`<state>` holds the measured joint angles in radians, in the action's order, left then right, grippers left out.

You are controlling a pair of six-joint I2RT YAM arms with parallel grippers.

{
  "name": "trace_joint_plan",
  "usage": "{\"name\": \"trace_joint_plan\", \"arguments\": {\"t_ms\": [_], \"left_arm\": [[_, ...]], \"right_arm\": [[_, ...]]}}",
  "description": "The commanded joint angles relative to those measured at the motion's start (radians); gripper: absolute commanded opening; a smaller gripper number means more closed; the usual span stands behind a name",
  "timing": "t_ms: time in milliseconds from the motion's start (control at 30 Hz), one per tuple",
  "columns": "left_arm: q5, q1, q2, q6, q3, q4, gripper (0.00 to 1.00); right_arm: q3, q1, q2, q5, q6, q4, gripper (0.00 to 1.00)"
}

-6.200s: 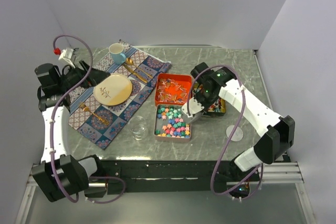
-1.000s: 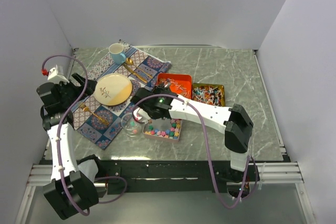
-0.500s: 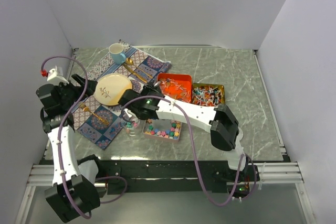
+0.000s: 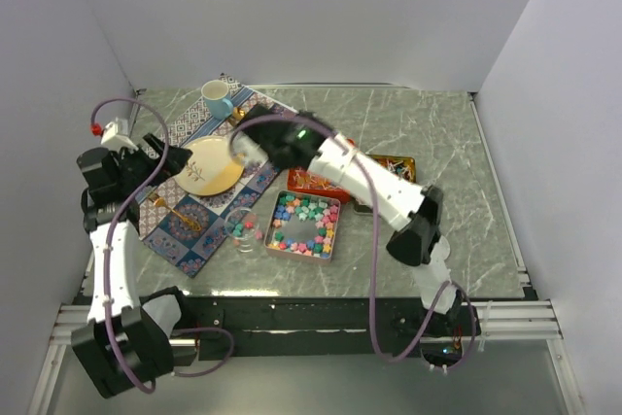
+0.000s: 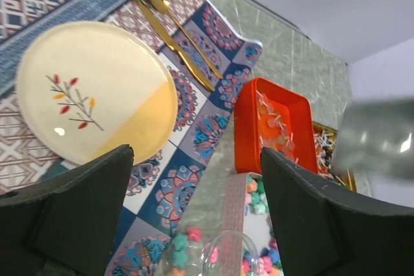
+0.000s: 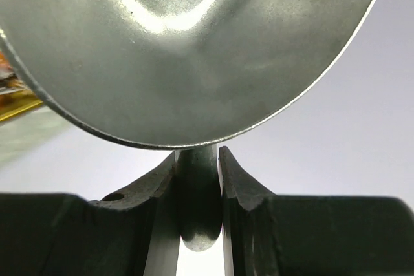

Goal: Pack the candies
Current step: Place the fake candies in the packing bottle.

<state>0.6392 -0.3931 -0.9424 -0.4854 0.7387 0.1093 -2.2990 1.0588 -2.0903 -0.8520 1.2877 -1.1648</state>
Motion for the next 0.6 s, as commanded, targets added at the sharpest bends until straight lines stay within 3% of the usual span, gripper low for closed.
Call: {"name": "trace_joint_plan", "arguments": {"t_ms": [0, 167, 267, 400, 567], "left_arm": [[0.036, 0.051, -0.079, 0.001, 0.109, -0.022, 0.85], [0.019, 0.161, -0.131, 0.060, 0.183, 0.026, 0.84], [0.019, 0.198, -0.139, 0.070, 0.189, 0.023, 0.84], [0.010, 0.214, -0.166, 0.079, 0.191, 0.015, 0.84], [-0.012, 0.214, -0.205, 0.076, 0.208, 0.027, 0.84]], "right_arm": [[0.139, -0.215, 0.111, 0.108, -0.338, -0.269, 0.00], [0.531, -0.451, 0.291, 0.128, -0.413, -0.273, 0.00], [0.663, -0.525, 0.387, 0.105, -0.396, -0.273, 0.00], [0.760, -0.640, 0.456, 0.084, -0.314, -0.279, 0.00], [0.875, -0.698, 0.493, 0.002, -0.207, -0.279, 0.00]]}}
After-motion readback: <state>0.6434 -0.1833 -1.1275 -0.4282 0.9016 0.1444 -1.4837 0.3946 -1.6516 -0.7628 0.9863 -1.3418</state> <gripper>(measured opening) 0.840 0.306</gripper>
